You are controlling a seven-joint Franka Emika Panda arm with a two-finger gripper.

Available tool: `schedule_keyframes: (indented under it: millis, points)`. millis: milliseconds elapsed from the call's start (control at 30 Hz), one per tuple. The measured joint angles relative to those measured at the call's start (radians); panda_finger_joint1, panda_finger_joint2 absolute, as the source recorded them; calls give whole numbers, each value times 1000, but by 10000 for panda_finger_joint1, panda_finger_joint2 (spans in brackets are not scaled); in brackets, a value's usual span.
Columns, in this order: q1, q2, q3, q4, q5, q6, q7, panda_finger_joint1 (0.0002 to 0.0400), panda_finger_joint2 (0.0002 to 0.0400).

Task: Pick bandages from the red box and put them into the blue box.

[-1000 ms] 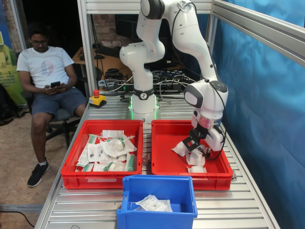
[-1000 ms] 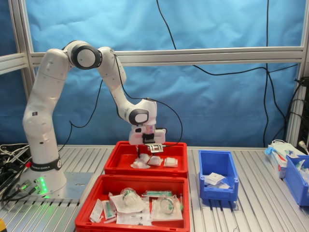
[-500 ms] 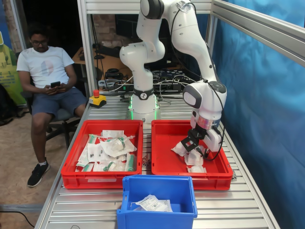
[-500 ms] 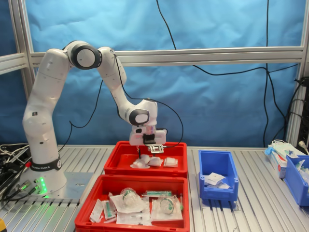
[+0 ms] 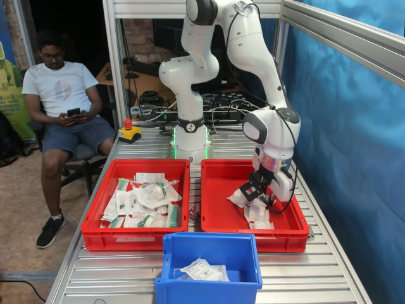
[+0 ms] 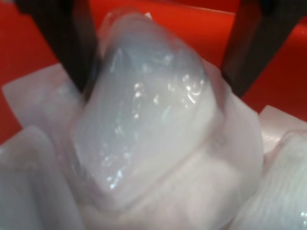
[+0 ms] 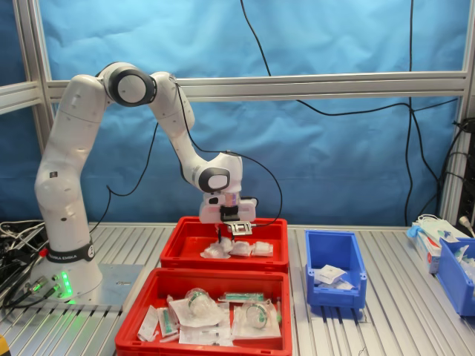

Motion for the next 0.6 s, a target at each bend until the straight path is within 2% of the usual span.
schedule_keyframes:
  millis: [133, 167, 267, 300, 433, 467, 600]
  points:
    - [0, -1, -2, 0, 0, 0, 0, 219, 219]
    - [0, -2, -2, 0, 0, 0, 0, 169, 169]
    - [0, -3, -3, 0, 0, 0, 0, 169, 169]
    - [0, -3, -3, 0, 0, 0, 0, 119, 119]
    - [1, -6, -5, 0, 0, 0, 0, 119, 119]
    - [1, -7, -6, 0, 0, 0, 0, 69, 69]
    - [3, -8, -9, 0, 0, 0, 0, 69, 69]
